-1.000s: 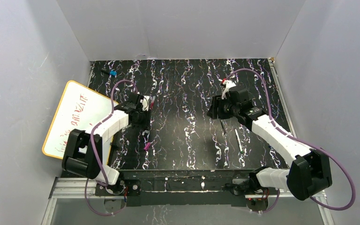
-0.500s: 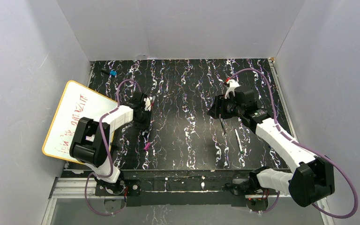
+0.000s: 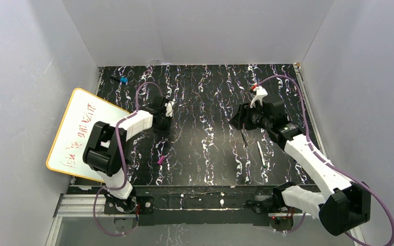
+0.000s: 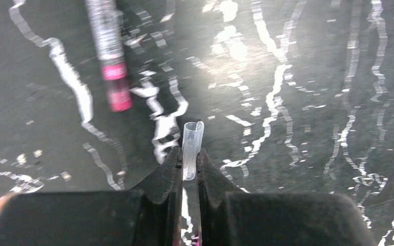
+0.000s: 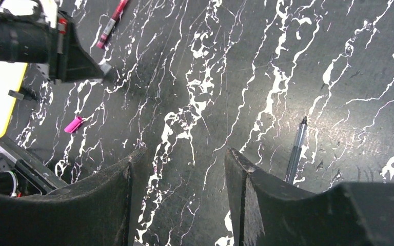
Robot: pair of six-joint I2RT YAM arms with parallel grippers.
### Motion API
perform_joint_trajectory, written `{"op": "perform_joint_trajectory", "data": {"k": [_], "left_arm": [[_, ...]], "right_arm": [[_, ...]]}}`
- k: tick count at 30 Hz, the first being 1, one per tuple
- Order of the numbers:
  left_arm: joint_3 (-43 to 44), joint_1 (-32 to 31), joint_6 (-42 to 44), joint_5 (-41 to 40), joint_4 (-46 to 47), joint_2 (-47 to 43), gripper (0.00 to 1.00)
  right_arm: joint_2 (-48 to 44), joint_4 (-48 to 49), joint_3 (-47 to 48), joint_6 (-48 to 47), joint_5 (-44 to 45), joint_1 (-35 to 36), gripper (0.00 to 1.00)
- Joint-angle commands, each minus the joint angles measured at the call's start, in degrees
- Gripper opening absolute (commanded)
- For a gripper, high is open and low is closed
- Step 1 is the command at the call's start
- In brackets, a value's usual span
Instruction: Insert the pens into the pen caps
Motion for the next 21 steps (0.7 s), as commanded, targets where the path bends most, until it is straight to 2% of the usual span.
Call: {"op": "perform_joint_trajectory", "data": {"k": [1,5,8,13,20,21], "left_arm": [[2.67,-7.48,-3.5,1.71,1.03,2.64,0.0],[6.02,-14.84,-6.75,-0.2,2.57,5.87,0.0],[8.37,-17.58,-7.59,-0.86,3.55,8.16,0.0],[10.1,-18.29,-7.18,-0.18,4.13,10.29,0.0],[11.02,-19.39,-7.54,0.29,4.95,11.19,0.0],[10.91,-19.38,-7.46,-0.29,4.88,11.22,0.05]], "right_arm": [[-2.75,0.48,-0.43,0.36,1.38,-0.3,0.63],[-3.09,-0.84,-0.6,1.46,5.52,-0.61,0.64],[-1.42,-1.74,-1.3,2.77,5.07,-2.39,0.64],[2.88,-0.49,-4.48,4.59,-0.33,-7.79,0.63],[8.69,-0.96,-4.05,5.3,2.37,-9.66,0.63],[9.41,-1.19,-3.9,5.29,2.73,-9.67,0.63]]}}
